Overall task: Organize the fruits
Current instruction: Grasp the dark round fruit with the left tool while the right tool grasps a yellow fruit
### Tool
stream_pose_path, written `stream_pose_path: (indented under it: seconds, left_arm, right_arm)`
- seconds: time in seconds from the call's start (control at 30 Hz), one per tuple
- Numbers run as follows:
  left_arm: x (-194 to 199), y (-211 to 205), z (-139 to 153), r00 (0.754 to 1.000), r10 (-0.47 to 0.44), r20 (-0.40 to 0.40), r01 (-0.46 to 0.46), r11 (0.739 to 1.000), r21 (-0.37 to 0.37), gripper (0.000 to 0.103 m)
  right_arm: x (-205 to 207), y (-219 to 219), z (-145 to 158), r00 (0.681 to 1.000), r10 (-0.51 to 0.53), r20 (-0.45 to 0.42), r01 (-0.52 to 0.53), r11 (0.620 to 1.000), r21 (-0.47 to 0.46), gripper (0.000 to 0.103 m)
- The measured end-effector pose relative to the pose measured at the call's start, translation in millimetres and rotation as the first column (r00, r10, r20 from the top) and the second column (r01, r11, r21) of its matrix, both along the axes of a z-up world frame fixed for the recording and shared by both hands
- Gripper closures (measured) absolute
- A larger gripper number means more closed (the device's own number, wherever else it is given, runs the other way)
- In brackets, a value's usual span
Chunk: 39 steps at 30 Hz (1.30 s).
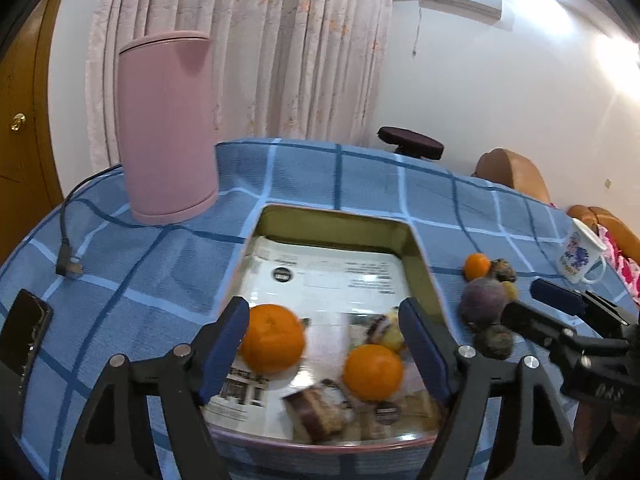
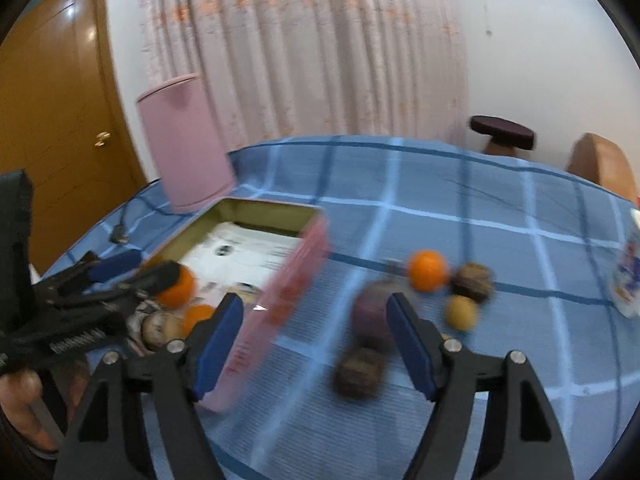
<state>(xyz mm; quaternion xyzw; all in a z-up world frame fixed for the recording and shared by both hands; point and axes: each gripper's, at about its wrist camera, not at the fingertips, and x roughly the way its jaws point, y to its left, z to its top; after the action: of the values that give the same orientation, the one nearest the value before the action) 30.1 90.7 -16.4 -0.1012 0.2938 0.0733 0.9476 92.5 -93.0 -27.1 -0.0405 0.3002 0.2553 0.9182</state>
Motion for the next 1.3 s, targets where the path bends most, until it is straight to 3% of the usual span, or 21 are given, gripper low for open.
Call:
stream_pose_path:
  seconds: [0.3, 0.43, 0.9, 1.03, 1.3]
  left_arm:
    - [12, -43, 0, 0.996, -0.087, -0.011, 0.087, 0.996, 0.024, 0.025]
    - [16, -58, 0, 0.993, -0.117, -0.019, 0.117, 0.992, 0.036, 0.025]
    - [20, -71, -5, 0.989, -0.146, -0.034, 0.147, 0.988, 0.040, 0.025]
    - [19, -74, -4, 0.987, -0.160, -0.033, 0.161, 0.986, 0.039, 0.025]
    - [22, -95, -3, 0.975, -0.220, -0.044, 0.222, 0.974, 0.052, 0.025]
  right_arm:
    - [19, -59, -11, 0.986, -0.164, -0.039, 0.163, 0.986, -0.041, 0.030]
    - [27, -56, -19, 0.985, -0.156, -0.079, 0.150, 0.986, -0.070, 0.042]
    - [46, -35, -41, 0.974, -0.119, -0.191, 0.099, 0.989, -0.111, 0.059]
    - [46, -36, -40, 0.975, -0.108, -0.196, 0.092, 0.992, -0.092, 0.073]
    - [31, -56, -33, 0.978, -0.144, -0.149, 0.134, 0.988, -0.073, 0.073]
